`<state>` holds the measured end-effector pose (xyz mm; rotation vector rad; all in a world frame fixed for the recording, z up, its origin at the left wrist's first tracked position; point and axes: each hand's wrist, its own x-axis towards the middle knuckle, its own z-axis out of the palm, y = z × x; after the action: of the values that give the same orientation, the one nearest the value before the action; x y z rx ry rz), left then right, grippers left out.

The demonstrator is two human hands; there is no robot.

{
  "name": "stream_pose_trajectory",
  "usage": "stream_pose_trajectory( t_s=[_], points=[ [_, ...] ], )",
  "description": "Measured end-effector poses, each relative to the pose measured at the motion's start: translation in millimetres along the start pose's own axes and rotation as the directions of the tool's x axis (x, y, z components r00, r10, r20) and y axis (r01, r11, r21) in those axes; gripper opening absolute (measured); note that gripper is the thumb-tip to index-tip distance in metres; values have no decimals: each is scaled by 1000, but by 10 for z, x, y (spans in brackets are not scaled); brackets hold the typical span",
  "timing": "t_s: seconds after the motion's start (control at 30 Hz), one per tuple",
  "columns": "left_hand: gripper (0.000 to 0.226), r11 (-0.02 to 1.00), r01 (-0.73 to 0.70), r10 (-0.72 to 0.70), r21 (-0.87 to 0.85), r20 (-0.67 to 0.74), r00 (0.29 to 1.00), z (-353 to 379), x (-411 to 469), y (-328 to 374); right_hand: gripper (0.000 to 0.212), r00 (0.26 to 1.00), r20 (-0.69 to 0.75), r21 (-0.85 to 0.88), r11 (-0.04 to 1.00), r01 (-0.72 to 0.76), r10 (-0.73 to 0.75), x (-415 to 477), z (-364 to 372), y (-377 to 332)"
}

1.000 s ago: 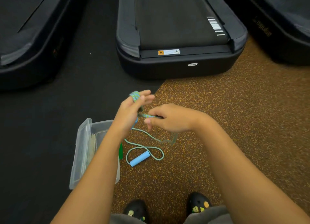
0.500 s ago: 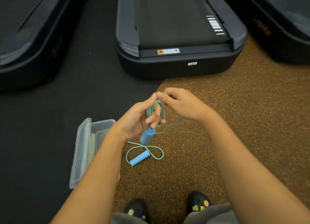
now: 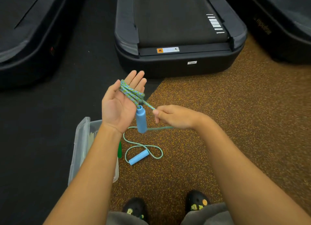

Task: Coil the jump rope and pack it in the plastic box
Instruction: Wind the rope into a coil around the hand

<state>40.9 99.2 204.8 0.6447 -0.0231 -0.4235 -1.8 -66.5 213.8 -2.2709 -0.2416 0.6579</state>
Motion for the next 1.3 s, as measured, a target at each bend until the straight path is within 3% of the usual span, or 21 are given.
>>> stream_pose_trajectory(
  t_s=[0.17,0.33,0.4,0.5,0.57,0.73,0.83,0.97,1.1,1.3],
  points=[
    [41,905,25,24,424,-109,994,-50,48,-116,24,996,94,-74,997,12,-5,-51,-55,-77],
    [30,615,84,-121,784,-12,993,-5,5,-292,24,995,45,-110,989,98,-94,-59,-130,-128],
    [39,504,109,-200,856,-7,980,22,-30,-327,27,994,-10,-74,991,108,-109,-70,-173,-115],
    [70,543,225,-385,809,2,923,110,-75,-331,33,990,-99,56,992,110,-104,-95,-234,-80],
    [88,519,268,-497,812,32,867,146,-79,-305,35,974,-196,43,992,122,-112,-95,-274,-47],
    [91,625,414,-646,662,142,750,172,-122,-211,43,941,-317,119,979,167,-122,-71,-274,-8],
    [77,761,399,-572,511,239,785,182,-137,-170,46,947,-308,195,969,154,-89,-44,-206,16],
    [67,944,289,-315,157,183,931,147,-111,-95,45,964,-266,179,981,75,-25,-16,-139,99],
    [71,981,153,-134,-119,152,979,13,-73,10,43,984,-179,113,993,19,1,-11,-97,125],
    [73,998,51,-48,35,-74,996,-36,-9,-35,42,995,-103,60,998,-1,7,-32,-74,89]
  ],
)
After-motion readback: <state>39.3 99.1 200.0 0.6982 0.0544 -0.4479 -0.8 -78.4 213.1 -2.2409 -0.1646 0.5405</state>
